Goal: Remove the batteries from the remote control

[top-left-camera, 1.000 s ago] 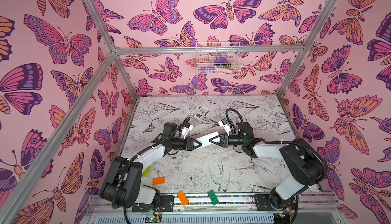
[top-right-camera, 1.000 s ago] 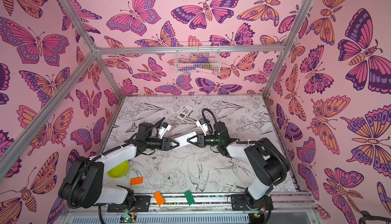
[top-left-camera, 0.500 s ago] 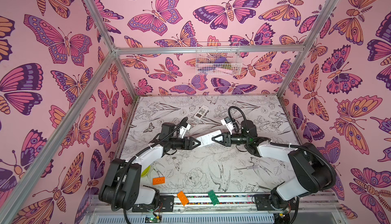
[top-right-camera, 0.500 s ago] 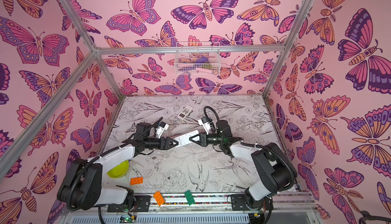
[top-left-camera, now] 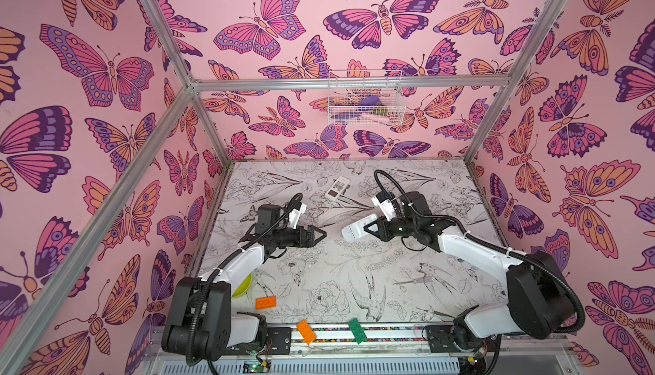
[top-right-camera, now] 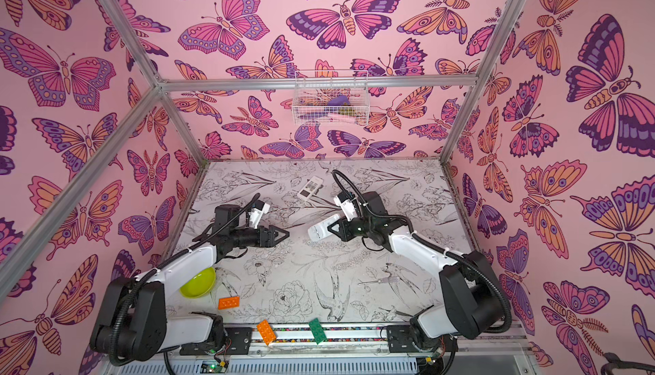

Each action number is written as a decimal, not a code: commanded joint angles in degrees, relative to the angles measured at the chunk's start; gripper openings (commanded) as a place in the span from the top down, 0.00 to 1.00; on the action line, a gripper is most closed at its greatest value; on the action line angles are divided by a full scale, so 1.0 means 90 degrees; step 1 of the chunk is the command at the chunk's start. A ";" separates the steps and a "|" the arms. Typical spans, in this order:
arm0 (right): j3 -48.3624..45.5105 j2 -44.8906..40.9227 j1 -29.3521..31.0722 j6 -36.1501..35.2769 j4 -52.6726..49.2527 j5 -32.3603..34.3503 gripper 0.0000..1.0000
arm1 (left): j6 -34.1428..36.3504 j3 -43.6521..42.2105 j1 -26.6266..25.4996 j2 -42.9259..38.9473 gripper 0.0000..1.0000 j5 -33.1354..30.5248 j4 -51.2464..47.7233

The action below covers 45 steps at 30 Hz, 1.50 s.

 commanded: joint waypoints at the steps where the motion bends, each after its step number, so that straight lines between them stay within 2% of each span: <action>1: 0.0568 -0.0157 0.0398 -0.1126 -0.1624 0.1732 0.96 | 0.0358 0.0046 0.0225 -0.0175 0.03 0.0037 -0.0267; 9: 0.1056 0.0557 0.1026 -0.1502 -0.1933 0.2985 0.98 | 0.0536 0.0049 0.0536 -0.0554 0.00 -0.0099 -0.0379; 14: 0.1370 0.0708 0.1071 -0.1616 -0.2182 0.3354 0.99 | 0.0666 0.0021 0.0698 -0.0713 0.00 0.0046 -0.0460; 18: 0.1458 0.0938 0.1466 -0.2127 -0.2330 0.4195 0.99 | 0.0826 -0.0023 0.0749 -0.0825 0.00 -0.0017 -0.0464; 22: 0.1692 0.0898 0.1623 -0.2112 -0.2479 0.5078 0.99 | 0.0793 -0.0019 0.0855 -0.0860 0.00 0.0069 -0.0525; 25: 0.1583 0.0618 0.1613 -0.1974 -0.2136 0.4926 0.99 | 0.0913 -0.0031 0.0848 -0.0878 0.00 -0.0090 -0.0505; 29: 0.1967 0.0383 0.1606 -0.1773 -0.2300 0.4890 0.99 | 0.0888 0.0025 0.0877 -0.0851 0.00 -0.0059 -0.0594; 31: 0.1752 0.0515 0.1608 -0.1946 -0.2002 0.4695 0.99 | 0.0901 -0.0019 0.0868 -0.0831 0.00 -0.0114 -0.0508; 33: 0.2071 0.1071 0.1604 -0.2012 -0.2558 0.4836 0.99 | 0.0893 -0.0023 0.0851 -0.0831 0.00 -0.0140 -0.0498; 35: 0.2673 0.1289 0.1594 -0.1745 -0.3179 0.4784 1.00 | 0.0839 0.0011 0.0867 -0.0802 0.00 -0.0077 -0.0544; 37: 0.2335 0.0914 0.1557 -0.1656 -0.2393 0.4466 1.00 | 0.0865 0.0005 0.0868 -0.0773 0.00 -0.0114 -0.0512; 39: 0.1787 0.0867 0.1361 -0.1748 -0.1535 0.4637 1.00 | 0.0869 -0.0032 0.0849 -0.0777 0.00 -0.0197 -0.0467; 40: 0.1901 0.1101 0.1180 -0.1712 -0.1766 0.4693 1.00 | 0.0868 -0.0036 0.0839 -0.0783 0.00 -0.0170 -0.0467; 42: 0.2698 0.1443 0.1056 -0.1487 -0.2923 0.4645 1.00 | 0.0792 0.0001 0.0849 -0.0788 0.00 -0.0072 -0.0494; 43: 0.2818 0.1351 0.1075 -0.1398 -0.3021 0.4441 1.00 | 0.0777 0.0022 0.0856 -0.0792 0.00 -0.0055 -0.0506; 45: 0.2234 0.0858 0.1060 -0.1157 -0.2010 0.3925 1.00 | 0.0875 -0.0024 0.0848 -0.0811 0.00 -0.0142 -0.0479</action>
